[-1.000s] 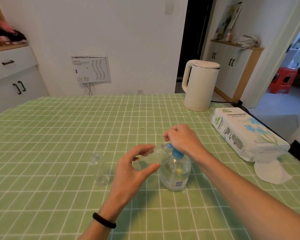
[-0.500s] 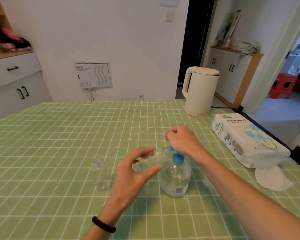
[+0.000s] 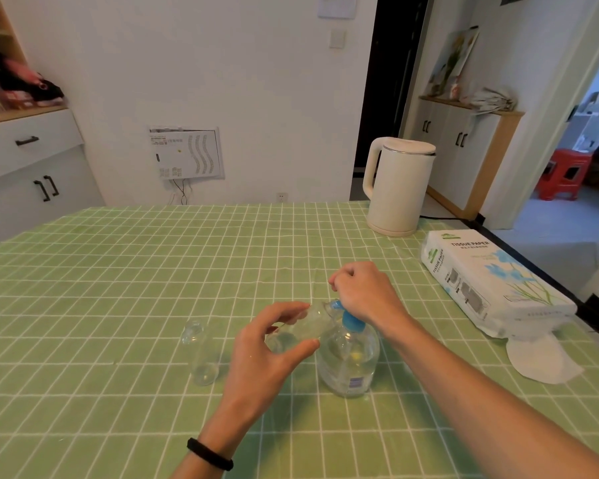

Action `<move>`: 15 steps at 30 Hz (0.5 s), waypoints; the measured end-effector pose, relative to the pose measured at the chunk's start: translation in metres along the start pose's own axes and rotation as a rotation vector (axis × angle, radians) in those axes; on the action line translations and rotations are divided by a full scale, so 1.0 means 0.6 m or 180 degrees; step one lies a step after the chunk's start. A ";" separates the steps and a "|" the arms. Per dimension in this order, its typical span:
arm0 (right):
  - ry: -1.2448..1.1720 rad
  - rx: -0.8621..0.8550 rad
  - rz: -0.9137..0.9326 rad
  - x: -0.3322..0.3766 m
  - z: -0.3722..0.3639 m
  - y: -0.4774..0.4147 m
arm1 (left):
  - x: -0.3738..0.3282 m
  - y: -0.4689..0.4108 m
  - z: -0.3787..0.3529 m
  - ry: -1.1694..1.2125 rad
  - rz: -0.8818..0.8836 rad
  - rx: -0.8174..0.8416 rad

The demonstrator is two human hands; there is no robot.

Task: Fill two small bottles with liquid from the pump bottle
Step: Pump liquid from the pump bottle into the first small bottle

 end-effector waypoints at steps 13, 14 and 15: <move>-0.0080 0.0091 0.0078 0.011 0.005 -0.006 | -0.015 -0.006 0.004 -0.0033 -0.0042 0.0017; -0.0062 0.0082 0.0078 0.010 0.004 -0.006 | -0.014 -0.006 0.003 -0.0040 -0.0030 0.0019; -0.0032 0.0076 0.0064 0.009 0.002 -0.005 | -0.012 -0.006 0.002 -0.0051 -0.0015 0.0022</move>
Point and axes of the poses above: each hand's wrist, its own y-axis away from the middle knuckle, its own z-axis out of the back of the hand, x = y × z, the point moved 8 cm from there along -y, towards the middle knuckle, and after that the axes turned 7 degrees about x, right-handed, at the moved point
